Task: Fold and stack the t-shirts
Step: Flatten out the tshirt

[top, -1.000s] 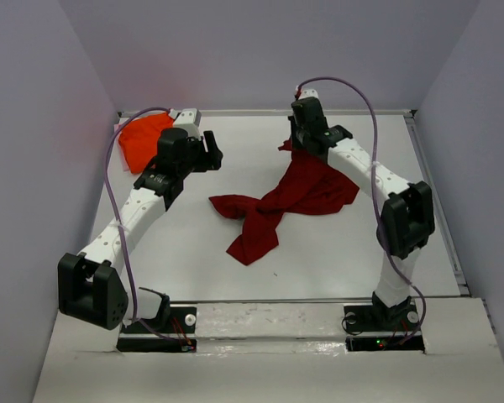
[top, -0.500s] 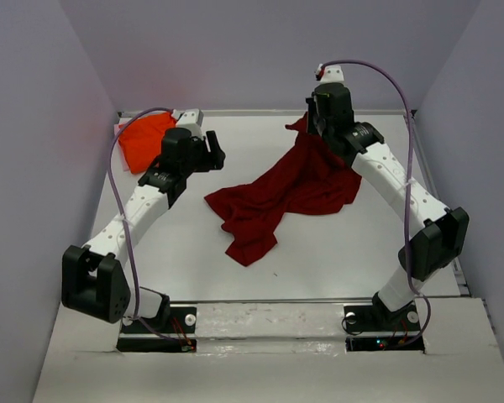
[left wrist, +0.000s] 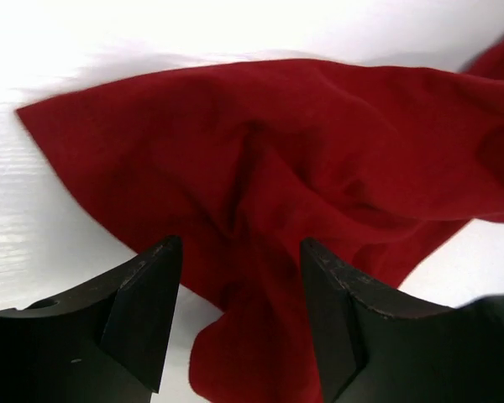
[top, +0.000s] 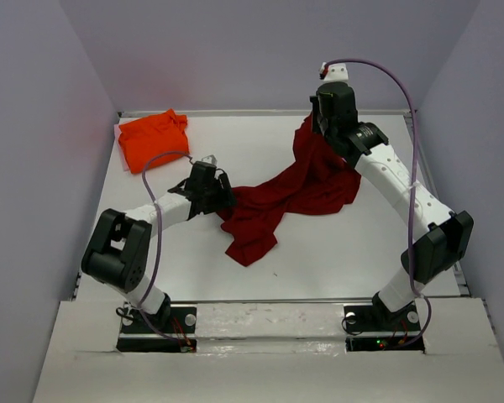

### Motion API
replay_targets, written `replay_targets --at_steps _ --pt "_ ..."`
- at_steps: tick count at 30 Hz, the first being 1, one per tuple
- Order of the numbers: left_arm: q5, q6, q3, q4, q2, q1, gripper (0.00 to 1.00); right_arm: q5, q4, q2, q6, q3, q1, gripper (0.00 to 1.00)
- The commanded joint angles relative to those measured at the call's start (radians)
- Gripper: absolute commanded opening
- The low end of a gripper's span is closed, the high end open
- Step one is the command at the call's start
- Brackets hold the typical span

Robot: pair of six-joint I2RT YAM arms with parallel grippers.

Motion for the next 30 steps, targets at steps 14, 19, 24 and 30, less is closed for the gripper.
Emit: replay_targets --at_steps 14,19,24,30 --pt "-0.207 -0.048 -0.013 0.054 -0.112 0.070 0.68 -0.021 0.038 -0.033 0.001 -0.019 0.000 0.00" --pt "-0.205 -0.085 -0.032 0.090 -0.076 0.132 0.68 -0.033 0.038 -0.031 0.002 -0.019 0.000 0.00" --pt "-0.165 -0.105 -0.026 0.108 -0.046 0.161 0.68 -0.038 0.038 -0.030 0.008 -0.027 0.000 0.00" --pt "-0.145 -0.114 -0.010 0.130 -0.004 0.163 0.68 -0.046 0.038 -0.030 0.013 -0.028 0.000 0.00"
